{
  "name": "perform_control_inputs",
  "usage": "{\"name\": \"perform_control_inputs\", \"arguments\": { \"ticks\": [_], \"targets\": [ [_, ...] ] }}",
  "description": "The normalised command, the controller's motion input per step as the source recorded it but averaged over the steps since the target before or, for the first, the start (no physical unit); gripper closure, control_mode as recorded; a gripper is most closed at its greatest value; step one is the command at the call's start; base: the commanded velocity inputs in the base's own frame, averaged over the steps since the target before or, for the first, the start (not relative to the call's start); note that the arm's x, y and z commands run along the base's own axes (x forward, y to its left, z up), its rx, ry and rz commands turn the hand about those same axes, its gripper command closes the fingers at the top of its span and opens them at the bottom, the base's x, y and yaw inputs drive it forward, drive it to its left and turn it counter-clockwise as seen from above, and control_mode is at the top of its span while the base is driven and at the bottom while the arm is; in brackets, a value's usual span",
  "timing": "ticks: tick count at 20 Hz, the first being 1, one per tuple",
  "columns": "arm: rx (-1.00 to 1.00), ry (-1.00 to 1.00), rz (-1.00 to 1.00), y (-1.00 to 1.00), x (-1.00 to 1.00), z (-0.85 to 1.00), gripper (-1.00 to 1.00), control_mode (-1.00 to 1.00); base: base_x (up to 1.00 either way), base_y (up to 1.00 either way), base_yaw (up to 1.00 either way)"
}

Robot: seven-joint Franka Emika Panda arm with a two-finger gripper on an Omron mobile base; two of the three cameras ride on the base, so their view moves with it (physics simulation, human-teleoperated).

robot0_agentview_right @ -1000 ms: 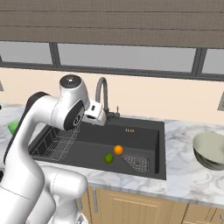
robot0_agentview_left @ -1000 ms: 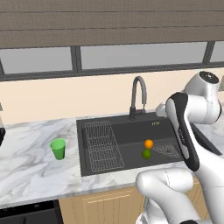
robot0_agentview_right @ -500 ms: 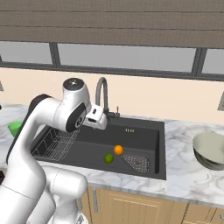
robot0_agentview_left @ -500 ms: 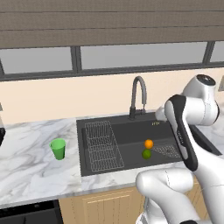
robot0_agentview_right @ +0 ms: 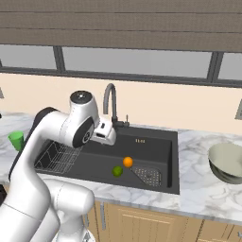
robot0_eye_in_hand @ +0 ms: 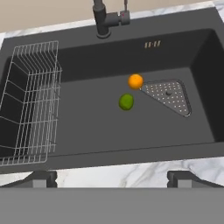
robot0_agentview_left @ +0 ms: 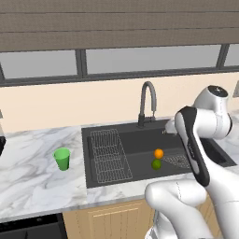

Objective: Remove the orange and lime from the sink. Then move the bowl and cup from the counter to the sink for washing.

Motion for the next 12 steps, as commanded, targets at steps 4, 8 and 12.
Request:
{"name": "perform_control_inputs", "arguments": {
  "ticks": [4, 8, 12],
  "targets": [
    [0.0, 0.0, 0.0, -0.02, 0.0, -0.19, -1.0, -1.0, 0.0, 0.0, 0.0],
    [0.0, 0.0, 0.0, -0.01, 0.0, -0.19, -1.0, -1.0, 0.0, 0.0, 0.0],
    [0.0, 0.0, 0.0, -0.02, 0.0, -0.19, -1.0, -1.0, 0.0, 0.0, 0.0]
  ]
}}
